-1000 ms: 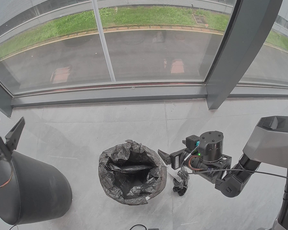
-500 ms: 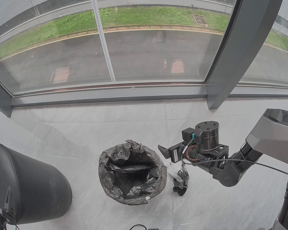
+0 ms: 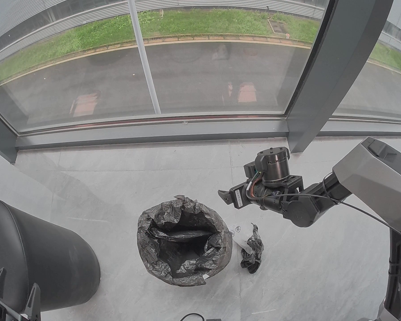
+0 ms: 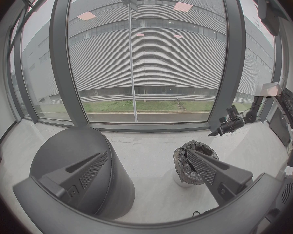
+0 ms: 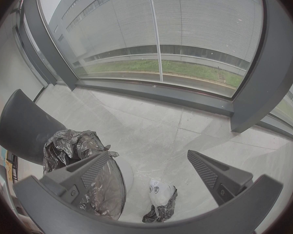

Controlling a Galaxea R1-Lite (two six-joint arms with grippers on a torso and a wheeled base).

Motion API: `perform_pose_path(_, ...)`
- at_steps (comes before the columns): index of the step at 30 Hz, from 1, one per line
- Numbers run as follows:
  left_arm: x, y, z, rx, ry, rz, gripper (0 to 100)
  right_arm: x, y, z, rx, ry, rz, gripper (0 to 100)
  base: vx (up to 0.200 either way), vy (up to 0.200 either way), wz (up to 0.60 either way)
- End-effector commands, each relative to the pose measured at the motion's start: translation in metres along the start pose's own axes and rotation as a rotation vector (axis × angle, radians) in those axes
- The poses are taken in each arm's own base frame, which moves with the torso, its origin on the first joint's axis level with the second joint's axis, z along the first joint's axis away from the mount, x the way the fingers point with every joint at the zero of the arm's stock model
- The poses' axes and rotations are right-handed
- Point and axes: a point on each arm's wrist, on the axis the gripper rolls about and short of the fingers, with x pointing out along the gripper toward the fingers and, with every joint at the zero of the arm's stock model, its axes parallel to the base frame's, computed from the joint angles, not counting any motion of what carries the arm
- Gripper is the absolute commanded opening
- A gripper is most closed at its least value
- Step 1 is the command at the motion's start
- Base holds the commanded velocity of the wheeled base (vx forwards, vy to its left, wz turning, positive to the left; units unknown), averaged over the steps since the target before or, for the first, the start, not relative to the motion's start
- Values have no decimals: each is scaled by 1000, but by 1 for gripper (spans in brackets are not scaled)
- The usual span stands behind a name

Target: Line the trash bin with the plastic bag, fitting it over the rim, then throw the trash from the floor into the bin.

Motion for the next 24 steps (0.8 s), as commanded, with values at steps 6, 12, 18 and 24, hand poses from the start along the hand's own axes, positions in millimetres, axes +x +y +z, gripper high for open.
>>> perform_pose_path(6,0,0,-6,-34,21,-17,100,76,-10,-26,15,93,-16,100,0,0,0)
perform_pose_path(12,0,0,-6,-35,23,-16,100,98,-18,-22,23,65,-74,100,0,0,0)
perform_pose_path(18,0,0,-6,-37,21,-16,100,120,-20,-16,25,56,-129,100,0,0,0)
perform_pose_path(24,0,0,-6,-37,21,-14,100,139,-19,-46,6,208,-128,100,0,0,0)
